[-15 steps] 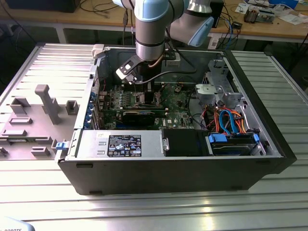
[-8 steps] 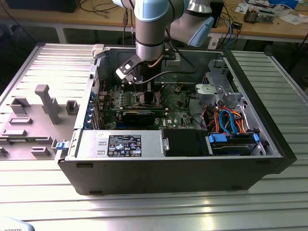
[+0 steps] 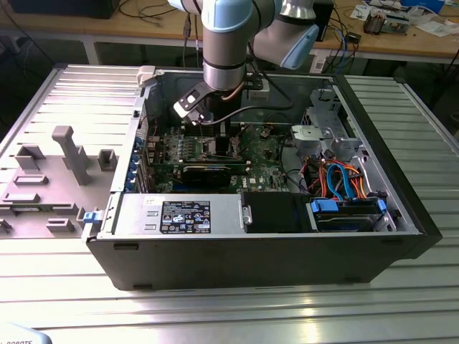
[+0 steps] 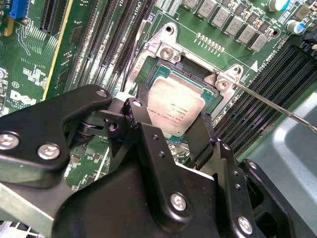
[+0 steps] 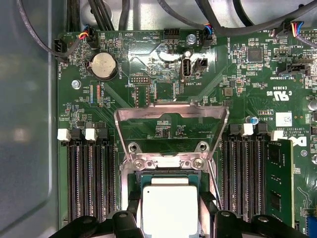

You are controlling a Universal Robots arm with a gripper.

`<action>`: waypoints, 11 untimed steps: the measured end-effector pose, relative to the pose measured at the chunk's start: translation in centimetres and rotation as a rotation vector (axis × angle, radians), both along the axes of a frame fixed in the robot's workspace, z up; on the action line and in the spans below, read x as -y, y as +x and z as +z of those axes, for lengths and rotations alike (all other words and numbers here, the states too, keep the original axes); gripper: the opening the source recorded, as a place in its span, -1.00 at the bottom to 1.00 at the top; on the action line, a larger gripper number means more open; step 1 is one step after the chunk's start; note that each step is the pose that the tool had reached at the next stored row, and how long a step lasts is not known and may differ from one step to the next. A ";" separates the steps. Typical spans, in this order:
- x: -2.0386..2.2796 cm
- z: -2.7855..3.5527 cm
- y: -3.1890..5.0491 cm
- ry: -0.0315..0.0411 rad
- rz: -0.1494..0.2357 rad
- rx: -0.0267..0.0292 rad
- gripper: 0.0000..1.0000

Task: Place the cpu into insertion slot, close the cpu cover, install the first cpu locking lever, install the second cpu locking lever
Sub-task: 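Place the cpu into insertion slot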

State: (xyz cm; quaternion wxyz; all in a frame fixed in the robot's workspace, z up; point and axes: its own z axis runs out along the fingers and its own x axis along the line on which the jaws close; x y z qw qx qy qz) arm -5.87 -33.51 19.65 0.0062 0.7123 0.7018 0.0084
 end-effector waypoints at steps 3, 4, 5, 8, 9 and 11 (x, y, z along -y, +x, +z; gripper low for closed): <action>0.00 -0.01 0.00 0.0000 0.000 0.0000 0.08; 0.00 -0.02 0.00 0.0001 0.000 0.0001 0.08; 0.00 -0.03 0.01 0.0002 0.000 0.0002 0.08; -0.03 -0.10 0.03 0.0018 0.000 0.0013 0.11; 0.00 -0.05 0.01 0.0005 0.000 0.0004 0.23; 0.00 -0.05 0.01 0.0002 0.000 0.0002 0.23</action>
